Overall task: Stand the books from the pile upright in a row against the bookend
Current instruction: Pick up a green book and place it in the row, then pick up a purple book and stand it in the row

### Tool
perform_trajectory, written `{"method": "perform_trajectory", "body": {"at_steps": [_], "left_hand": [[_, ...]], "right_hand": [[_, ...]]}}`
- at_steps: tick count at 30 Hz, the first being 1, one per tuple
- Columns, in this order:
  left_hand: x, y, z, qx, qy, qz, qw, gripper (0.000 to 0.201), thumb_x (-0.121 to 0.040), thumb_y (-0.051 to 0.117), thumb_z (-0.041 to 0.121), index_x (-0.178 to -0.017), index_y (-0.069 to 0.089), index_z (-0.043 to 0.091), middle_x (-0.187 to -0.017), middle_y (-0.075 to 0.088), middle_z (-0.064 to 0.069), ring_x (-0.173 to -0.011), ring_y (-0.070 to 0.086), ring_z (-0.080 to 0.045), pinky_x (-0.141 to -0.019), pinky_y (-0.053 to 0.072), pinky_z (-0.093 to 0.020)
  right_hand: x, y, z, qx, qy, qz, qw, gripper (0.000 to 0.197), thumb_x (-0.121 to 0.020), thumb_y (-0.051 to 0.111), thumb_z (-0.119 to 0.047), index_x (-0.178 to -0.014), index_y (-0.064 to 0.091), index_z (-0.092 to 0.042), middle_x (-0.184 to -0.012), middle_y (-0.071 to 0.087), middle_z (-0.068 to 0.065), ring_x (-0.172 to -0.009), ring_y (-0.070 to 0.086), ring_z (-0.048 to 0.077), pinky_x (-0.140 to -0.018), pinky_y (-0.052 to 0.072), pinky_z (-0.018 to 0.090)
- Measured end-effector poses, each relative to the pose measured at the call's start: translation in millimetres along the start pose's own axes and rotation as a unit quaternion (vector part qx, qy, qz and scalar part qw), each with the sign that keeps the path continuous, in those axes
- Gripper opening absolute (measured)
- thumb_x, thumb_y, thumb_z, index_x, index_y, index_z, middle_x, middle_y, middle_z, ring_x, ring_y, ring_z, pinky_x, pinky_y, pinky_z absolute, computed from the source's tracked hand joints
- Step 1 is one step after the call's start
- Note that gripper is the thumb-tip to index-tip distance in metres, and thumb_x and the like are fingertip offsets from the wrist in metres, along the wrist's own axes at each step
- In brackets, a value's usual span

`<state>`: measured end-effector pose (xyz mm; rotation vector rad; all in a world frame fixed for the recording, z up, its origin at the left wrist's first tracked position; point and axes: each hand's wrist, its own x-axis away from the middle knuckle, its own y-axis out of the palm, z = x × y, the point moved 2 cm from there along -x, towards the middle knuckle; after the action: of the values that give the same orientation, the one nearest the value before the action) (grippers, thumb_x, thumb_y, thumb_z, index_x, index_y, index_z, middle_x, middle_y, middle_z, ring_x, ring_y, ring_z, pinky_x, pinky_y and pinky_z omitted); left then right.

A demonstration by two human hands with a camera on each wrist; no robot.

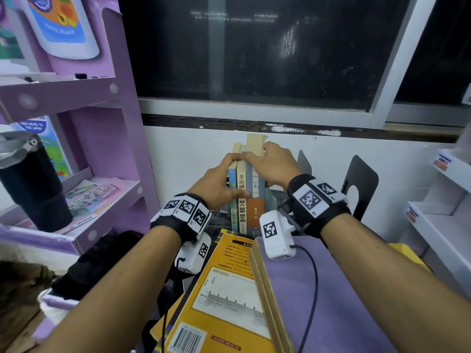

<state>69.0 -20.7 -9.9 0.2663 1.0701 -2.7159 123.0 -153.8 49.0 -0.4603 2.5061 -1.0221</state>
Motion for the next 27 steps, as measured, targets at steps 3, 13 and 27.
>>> {"method": "perform_trajectory", "body": {"at_steps": [3, 13, 27], "left_hand": [[1.8, -1.7, -0.3, 0.005, -0.005, 0.012, 1.000, 0.073, -0.078, 0.078, 0.026, -0.132, 0.030, 0.035, -0.106, 0.068, -0.003, -0.084, 0.067, -0.010, -0.065, 0.053, -0.017], [18.4, -2.2, 3.7, 0.006, -0.019, 0.000, 1.000, 0.089, -0.079, 0.076, 0.024, -0.142, 0.015, 0.040, -0.136, 0.053, -0.003, -0.091, 0.068, -0.013, -0.073, 0.053, -0.026], [75.3, 10.8, 12.9, -0.060, -0.197, -0.040, 0.978, 0.030, -0.086, 0.065, 0.039, -0.106, 0.054, 0.019, -0.101, 0.066, -0.008, -0.081, 0.062, -0.022, -0.083, 0.056, -0.040]], "right_hand": [[2.4, -2.1, 2.1, -0.060, 0.012, -0.034, 0.998, 0.032, -0.091, 0.054, -0.048, -0.104, 0.056, -0.019, -0.099, 0.064, 0.003, -0.092, 0.064, 0.021, -0.079, 0.059, 0.040], [16.7, -20.7, 24.3, -0.075, 0.039, -0.103, 0.991, 0.065, -0.094, 0.052, -0.049, -0.148, 0.029, -0.020, -0.134, 0.052, 0.005, -0.106, 0.061, 0.026, -0.089, 0.056, 0.042], [99.6, -49.3, 79.1, 0.080, 0.099, -0.229, 0.965, 0.047, -0.094, 0.054, -0.045, -0.124, 0.057, -0.009, -0.101, 0.057, 0.001, -0.089, 0.055, 0.019, -0.077, 0.046, 0.030]]}}
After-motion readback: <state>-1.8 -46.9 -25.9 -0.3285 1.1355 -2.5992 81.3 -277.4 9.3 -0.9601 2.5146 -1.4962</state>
